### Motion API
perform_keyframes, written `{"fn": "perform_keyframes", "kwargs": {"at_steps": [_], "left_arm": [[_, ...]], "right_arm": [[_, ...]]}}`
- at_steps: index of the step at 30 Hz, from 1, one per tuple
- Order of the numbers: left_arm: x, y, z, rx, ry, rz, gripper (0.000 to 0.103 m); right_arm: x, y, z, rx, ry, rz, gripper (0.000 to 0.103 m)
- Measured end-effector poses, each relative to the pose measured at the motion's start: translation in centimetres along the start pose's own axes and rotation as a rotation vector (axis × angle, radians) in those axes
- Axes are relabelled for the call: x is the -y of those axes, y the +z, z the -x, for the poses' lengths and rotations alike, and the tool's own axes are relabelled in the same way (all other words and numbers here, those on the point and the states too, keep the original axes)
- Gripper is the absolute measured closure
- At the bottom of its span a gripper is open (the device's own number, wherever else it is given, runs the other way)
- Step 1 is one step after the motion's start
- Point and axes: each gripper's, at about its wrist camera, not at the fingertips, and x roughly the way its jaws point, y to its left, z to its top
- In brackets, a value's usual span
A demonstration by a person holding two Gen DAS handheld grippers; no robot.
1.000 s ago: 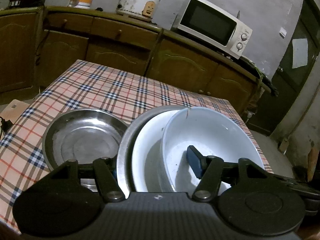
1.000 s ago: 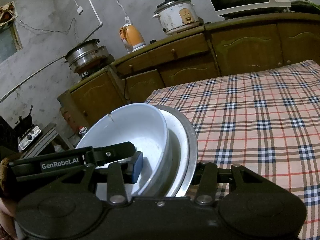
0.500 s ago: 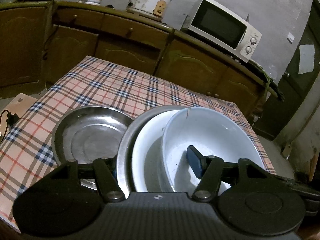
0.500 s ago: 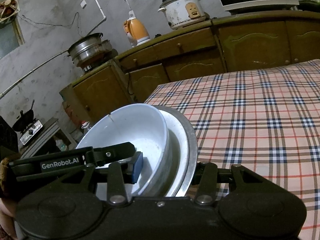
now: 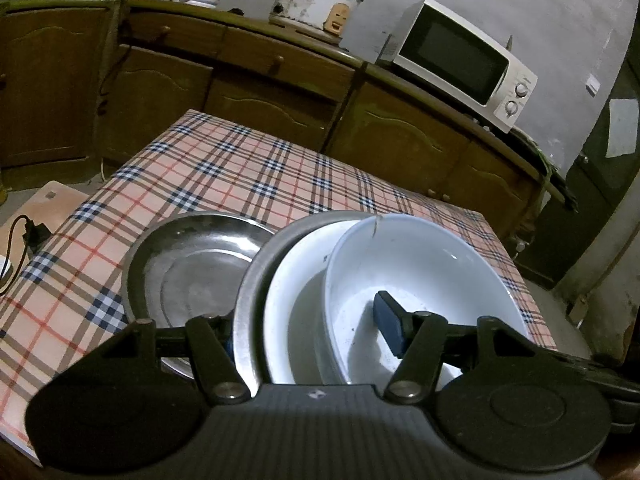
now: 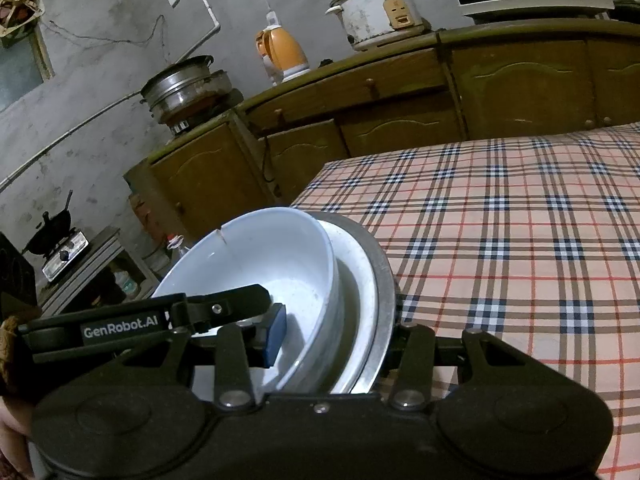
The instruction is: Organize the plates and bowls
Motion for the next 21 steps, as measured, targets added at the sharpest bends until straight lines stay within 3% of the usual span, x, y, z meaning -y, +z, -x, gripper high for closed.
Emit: {"fn": "perform_keyframes", "kwargs": {"at_steps": [21], "left_arm": [[-2.3, 1.0, -0.2, 0.006, 0.014, 0.008, 0.040]], "right_arm": [[-1.3, 0.4, -2.4, -0.015, 0.015, 0.014, 0.048]]}}
